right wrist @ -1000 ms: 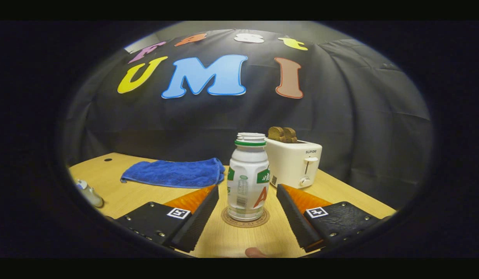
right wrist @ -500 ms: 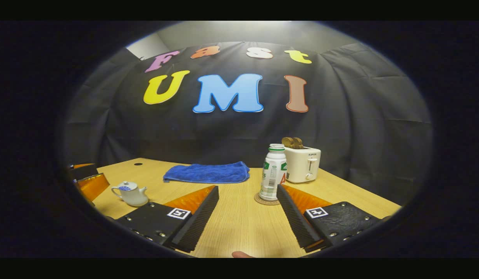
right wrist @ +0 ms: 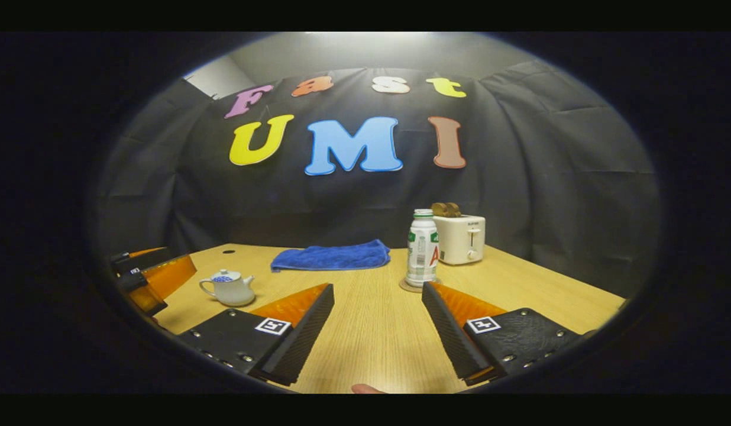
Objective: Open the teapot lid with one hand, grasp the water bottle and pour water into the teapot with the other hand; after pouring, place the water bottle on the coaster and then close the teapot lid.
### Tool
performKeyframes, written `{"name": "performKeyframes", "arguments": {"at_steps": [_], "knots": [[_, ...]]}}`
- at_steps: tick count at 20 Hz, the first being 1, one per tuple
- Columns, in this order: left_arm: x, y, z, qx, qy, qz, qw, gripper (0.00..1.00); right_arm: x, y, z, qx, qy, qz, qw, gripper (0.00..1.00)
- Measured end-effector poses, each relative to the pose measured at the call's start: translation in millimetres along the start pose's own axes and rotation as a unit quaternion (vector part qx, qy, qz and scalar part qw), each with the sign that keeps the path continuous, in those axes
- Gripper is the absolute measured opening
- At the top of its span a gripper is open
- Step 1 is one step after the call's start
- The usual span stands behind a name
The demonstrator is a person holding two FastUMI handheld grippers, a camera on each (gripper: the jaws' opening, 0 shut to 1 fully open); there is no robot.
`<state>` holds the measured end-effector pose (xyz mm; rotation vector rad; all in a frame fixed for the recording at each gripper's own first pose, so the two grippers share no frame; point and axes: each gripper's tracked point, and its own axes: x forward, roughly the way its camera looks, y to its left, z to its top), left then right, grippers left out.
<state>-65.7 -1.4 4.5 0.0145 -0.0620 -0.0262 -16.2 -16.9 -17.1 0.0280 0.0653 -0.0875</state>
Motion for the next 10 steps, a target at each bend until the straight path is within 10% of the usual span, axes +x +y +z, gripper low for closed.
{"name": "performKeyframes", "arguments": {"at_steps": [10], "knots": [[-14.6, 2.1, -2.8, -0.022, -0.001, 0.004, 1.000, 1.00, -11.1, 4.6, 11.8, -0.023, -0.023, -0.001, 0.999, 0.93]]}}
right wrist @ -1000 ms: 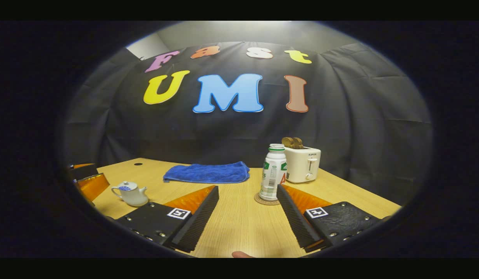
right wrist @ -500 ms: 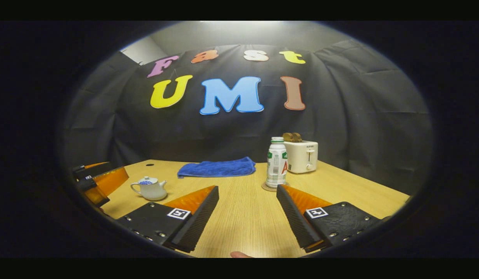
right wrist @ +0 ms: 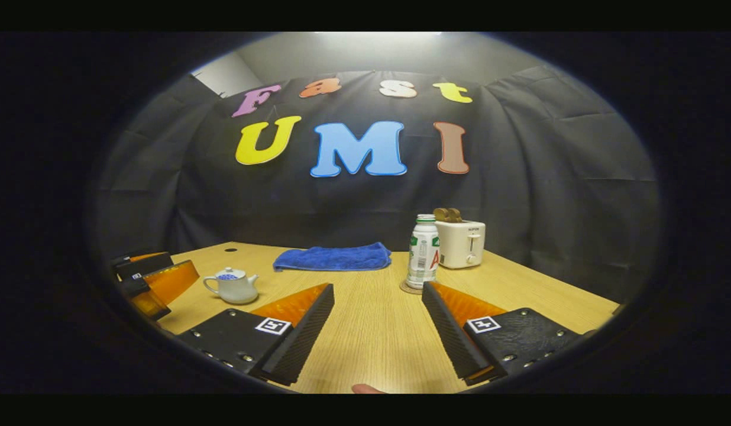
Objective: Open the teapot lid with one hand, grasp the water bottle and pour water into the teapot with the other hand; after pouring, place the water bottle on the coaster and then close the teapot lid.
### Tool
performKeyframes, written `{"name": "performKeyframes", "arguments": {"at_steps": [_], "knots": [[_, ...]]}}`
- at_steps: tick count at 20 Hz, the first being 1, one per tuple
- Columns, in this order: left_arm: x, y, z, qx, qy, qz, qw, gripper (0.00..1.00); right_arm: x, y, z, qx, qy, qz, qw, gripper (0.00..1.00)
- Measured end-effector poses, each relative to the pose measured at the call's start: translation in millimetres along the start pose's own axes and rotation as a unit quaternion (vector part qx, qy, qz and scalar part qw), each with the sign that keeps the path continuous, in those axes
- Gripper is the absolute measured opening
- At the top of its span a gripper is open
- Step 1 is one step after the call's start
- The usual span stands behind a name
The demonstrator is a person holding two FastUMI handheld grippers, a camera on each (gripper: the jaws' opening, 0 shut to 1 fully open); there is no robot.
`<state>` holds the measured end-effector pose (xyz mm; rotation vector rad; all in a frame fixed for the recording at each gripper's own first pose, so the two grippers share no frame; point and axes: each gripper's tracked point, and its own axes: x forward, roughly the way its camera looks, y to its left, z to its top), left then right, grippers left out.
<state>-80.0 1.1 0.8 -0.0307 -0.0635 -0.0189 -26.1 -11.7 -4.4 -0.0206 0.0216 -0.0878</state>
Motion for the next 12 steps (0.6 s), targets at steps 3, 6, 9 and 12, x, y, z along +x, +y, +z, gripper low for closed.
{"name": "performKeyframes", "arguments": {"at_steps": [3, 6, 9, 12], "knots": [[-2.7, 1.2, 1.2, -0.007, -0.004, 0.002, 1.000, 1.00, -0.8, -1.5, 6.0, -0.002, -0.008, -0.007, 1.000, 0.93], [-3.1, 0.2, 6.1, -0.001, -0.006, 0.002, 1.000, 1.00, -2.0, 4.7, 11.7, -0.009, -0.016, -0.004, 1.000, 0.93], [-4.2, -3.0, 3.6, 0.009, -0.004, 0.000, 1.000, 1.00, 0.0, 12.9, 11.3, -0.012, -0.013, 0.004, 1.000, 0.93], [-4.0, -4.0, 4.2, 0.009, -0.003, -0.004, 1.000, 1.00, -1.2, 12.3, 11.2, -0.014, -0.014, 0.003, 1.000, 0.93]]}}
